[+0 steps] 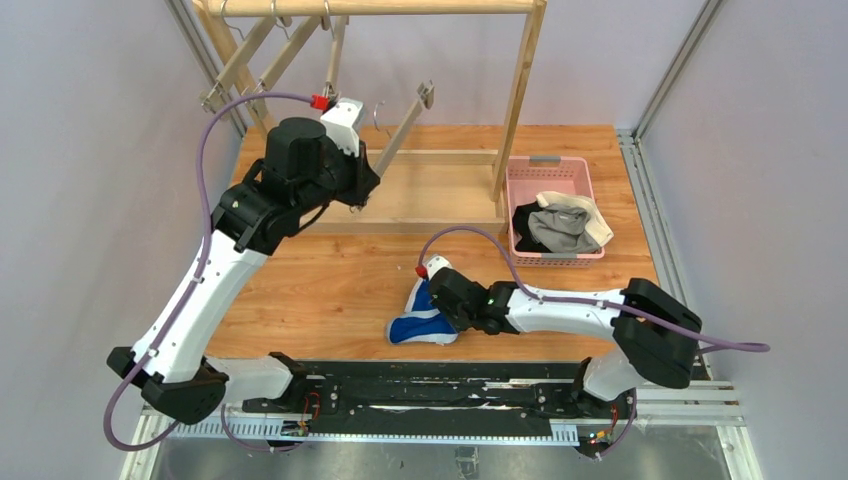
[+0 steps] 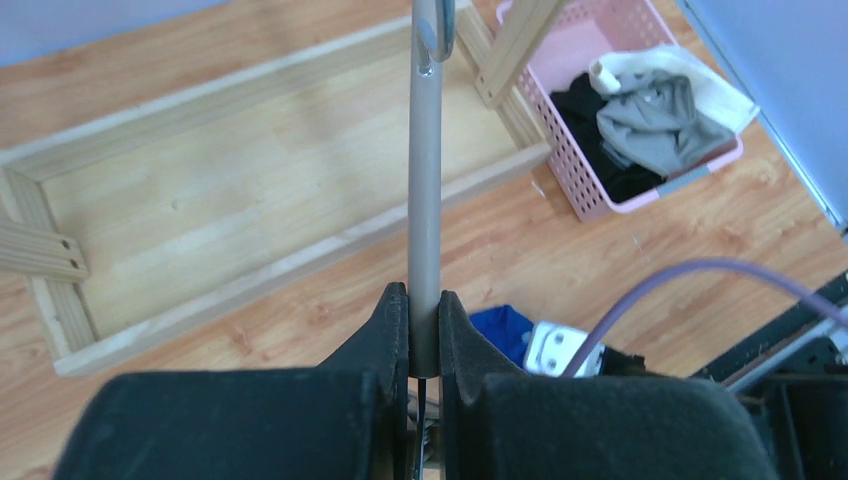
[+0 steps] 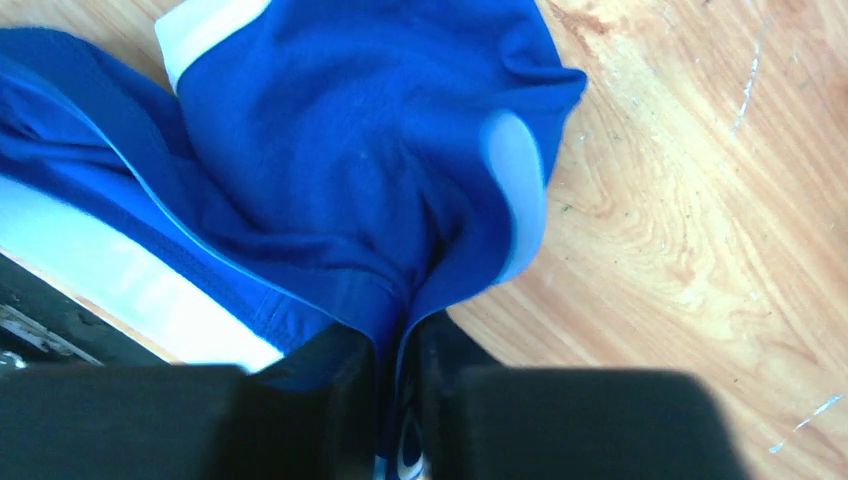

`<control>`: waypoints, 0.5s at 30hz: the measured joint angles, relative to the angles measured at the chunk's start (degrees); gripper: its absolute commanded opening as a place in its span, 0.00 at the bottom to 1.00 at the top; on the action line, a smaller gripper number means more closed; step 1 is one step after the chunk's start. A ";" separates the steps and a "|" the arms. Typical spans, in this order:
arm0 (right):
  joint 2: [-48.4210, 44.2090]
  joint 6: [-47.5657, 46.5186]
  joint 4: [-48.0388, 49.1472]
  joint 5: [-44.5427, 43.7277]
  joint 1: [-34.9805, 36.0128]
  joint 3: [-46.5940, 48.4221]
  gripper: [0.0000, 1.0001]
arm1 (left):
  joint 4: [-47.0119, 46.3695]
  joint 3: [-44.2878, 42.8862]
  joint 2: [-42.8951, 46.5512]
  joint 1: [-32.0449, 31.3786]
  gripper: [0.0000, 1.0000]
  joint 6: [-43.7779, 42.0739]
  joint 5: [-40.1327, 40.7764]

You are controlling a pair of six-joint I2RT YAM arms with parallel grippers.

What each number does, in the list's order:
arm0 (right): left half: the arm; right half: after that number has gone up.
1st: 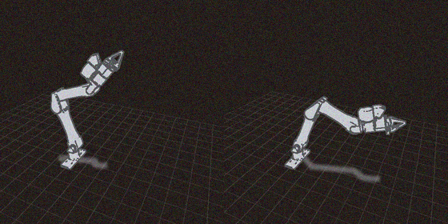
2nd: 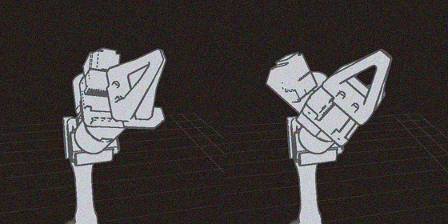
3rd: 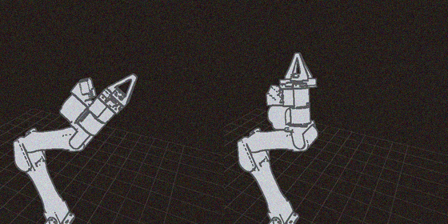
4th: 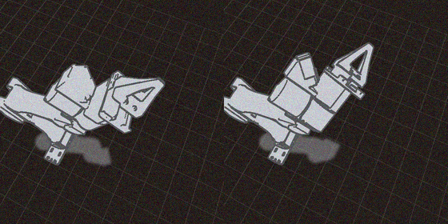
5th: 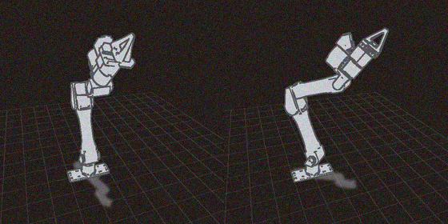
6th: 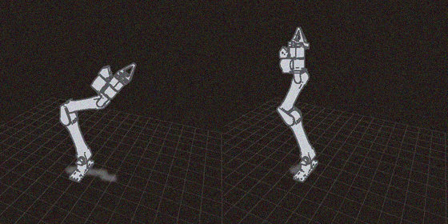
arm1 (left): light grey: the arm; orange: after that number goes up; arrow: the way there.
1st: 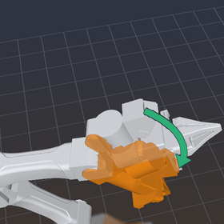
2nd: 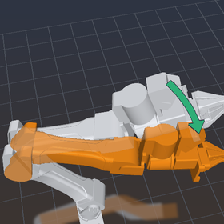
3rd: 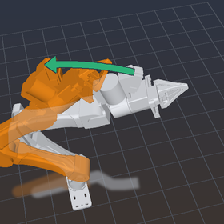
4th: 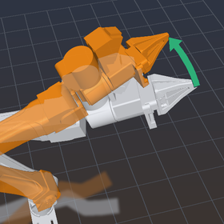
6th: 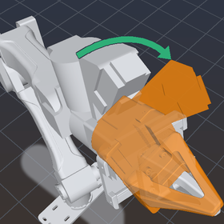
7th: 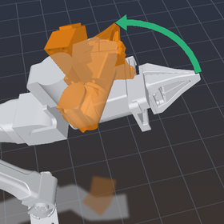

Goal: Remove the underwear clipped to the hanger

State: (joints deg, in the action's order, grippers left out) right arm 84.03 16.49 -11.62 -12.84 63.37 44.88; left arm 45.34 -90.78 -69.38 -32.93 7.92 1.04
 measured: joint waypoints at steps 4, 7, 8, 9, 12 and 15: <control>1.81 1.68 -3.63 -1.53 0.68 2.23 0.01 | 0.98 -6.10 -3.32 0.00 0.00 0.00 2.12; 0.98 2.32 -6.80 -3.89 0.83 4.20 0.01 | 1.53 -10.38 -6.05 0.00 0.00 -0.17 3.56; 0.09 2.49 -7.69 -4.96 0.87 4.61 0.01 | 1.81 -11.63 -6.97 0.00 0.00 -0.24 4.07; -1.18 2.62 -9.03 -6.27 0.87 5.14 0.01 | 2.21 -13.11 -8.11 0.00 0.00 -0.37 4.50; -5.44 2.84 -13.25 -10.91 0.85 7.82 0.01 | 3.96 -17.46 -11.65 0.00 0.00 -0.72 5.66; -10.82 2.34 -17.35 -16.74 0.39 12.63 0.00 | 5.44 -22.21 -15.54 0.00 0.00 -1.20 6.67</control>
State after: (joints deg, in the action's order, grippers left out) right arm 73.21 18.83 -28.97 -29.58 63.77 57.52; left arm 50.78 -112.99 -84.93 -32.93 6.72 7.70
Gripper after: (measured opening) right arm 0.051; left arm 0.070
